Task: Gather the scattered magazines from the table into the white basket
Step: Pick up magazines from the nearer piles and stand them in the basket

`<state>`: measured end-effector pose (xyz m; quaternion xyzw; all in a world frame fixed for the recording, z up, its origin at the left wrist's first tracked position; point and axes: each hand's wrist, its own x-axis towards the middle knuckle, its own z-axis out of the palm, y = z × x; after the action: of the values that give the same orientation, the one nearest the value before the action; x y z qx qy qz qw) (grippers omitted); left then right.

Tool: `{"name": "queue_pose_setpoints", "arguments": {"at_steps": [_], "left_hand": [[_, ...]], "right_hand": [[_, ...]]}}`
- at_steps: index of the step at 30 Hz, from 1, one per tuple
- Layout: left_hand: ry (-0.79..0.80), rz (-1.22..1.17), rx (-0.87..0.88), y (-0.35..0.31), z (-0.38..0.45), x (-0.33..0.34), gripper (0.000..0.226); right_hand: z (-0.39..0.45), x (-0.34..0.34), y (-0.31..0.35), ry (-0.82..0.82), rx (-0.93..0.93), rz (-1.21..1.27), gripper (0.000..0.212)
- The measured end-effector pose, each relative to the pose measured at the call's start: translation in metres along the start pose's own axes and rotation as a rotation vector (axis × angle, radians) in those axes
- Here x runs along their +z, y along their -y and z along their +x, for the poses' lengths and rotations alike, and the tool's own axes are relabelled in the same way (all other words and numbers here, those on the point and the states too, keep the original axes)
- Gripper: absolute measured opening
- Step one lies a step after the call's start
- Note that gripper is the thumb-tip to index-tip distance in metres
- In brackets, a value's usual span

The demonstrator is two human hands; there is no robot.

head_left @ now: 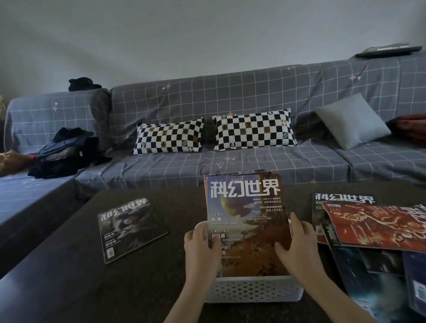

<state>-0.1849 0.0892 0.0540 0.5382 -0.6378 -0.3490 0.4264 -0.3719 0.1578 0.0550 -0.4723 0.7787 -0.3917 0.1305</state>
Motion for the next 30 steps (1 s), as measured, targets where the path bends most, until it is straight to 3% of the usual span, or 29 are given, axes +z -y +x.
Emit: {"name": "queue_pose_setpoints", "arguments": {"at_steps": [4, 8, 17, 22, 30], "left_hand": [[-0.008, -0.020, -0.009, 0.001, 0.003, -0.007, 0.022], [-0.050, 0.015, 0.024, 0.001, 0.009, -0.023, 0.029], [-0.189, 0.101, 0.006, 0.040, 0.039, -0.097, 0.030], [-0.221, 0.175, -0.079, 0.088, 0.071, -0.134, 0.032], [-0.297, 0.446, -0.271, 0.136, 0.110, -0.156, 0.035]], "right_hand": [[-0.004, 0.005, 0.010, -0.113, -0.125, 0.159, 0.069], [-0.005, 0.016, 0.033, -0.119, -0.253, 0.261, 0.052], [0.008, 0.083, 0.109, 0.144, -0.361, 0.307, 0.023], [0.028, 0.141, 0.149, 0.267, -0.468, 0.238, 0.019], [0.074, 0.231, 0.181, 0.400, -0.402, 0.118, 0.023]]}}
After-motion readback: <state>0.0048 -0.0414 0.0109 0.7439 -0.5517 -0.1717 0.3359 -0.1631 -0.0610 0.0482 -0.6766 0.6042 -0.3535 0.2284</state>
